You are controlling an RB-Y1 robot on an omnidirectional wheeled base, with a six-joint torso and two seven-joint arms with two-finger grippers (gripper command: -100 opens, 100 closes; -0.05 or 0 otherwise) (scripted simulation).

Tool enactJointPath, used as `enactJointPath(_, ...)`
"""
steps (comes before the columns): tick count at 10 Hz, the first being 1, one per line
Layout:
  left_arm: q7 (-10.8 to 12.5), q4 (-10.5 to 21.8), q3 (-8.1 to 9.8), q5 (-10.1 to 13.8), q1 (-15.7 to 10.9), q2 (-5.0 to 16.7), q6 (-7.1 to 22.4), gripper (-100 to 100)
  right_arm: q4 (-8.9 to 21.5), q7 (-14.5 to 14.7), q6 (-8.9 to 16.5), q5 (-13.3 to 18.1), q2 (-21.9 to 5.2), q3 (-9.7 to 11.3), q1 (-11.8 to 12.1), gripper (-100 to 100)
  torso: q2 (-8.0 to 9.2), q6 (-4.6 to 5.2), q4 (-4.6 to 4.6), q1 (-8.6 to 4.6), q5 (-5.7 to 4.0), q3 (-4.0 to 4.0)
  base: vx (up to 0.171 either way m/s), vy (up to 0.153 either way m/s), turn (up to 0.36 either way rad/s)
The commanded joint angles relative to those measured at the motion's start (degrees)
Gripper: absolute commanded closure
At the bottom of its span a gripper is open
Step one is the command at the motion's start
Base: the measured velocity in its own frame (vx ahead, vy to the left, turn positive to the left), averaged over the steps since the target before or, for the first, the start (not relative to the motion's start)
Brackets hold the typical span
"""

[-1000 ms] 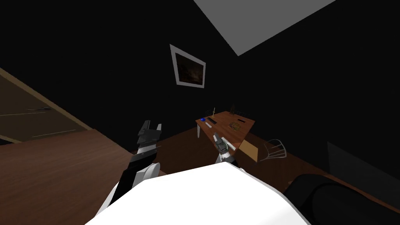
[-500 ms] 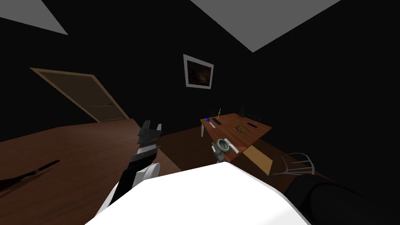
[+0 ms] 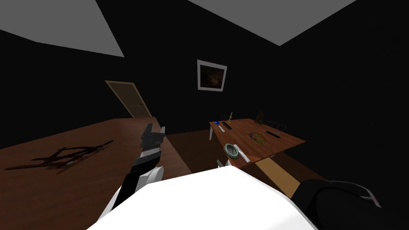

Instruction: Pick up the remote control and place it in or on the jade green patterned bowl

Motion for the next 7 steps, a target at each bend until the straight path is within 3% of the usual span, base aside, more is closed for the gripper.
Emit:
enactJointPath(1, 0.0, 0.0, 0.00, 0.0, 0.0, 0.0, 0.0, 0, 1.7, -0.3, 0.0, 0.1, -1.3, 0.9, 0.9, -100, 0.00, 0.00, 0.00, 0.00, 0.00, 0.00, -0.036, -0.053, 0.113)
enactJointPath(3, 0.0, 0.0, 0.00, 0.0, 0.0, 0.0, 0.0, 0, 5.8, -1.3, 0.9, 0.7, -5.1, 3.9, 2.5, -100, -0.14, 0.01, -0.03, 0.03, 0.01, -0.08, -0.027, -0.046, 0.280)
enactJointPath(4, 0.0, 0.0, 0.00, 0.0, 0.0, 0.0, 0.0, 0, 6.8, -1.3, 0.9, 0.7, -5.7, 3.9, 2.5, -100, -0.16, 0.01, -0.03, -0.02, -0.01, -0.09, -0.010, -0.049, 0.104)
enactJointPath(7, 0.0, 0.0, 0.01, 0.0, 0.0, 0.0, 0.0, 0, 11.8, -2.3, 2.2, 1.1, -10.2, 6.9, 3.8, -100, -0.29, 0.05, -0.06, 0.05, 0.01, -0.17, 0.002, -0.038, 0.173)
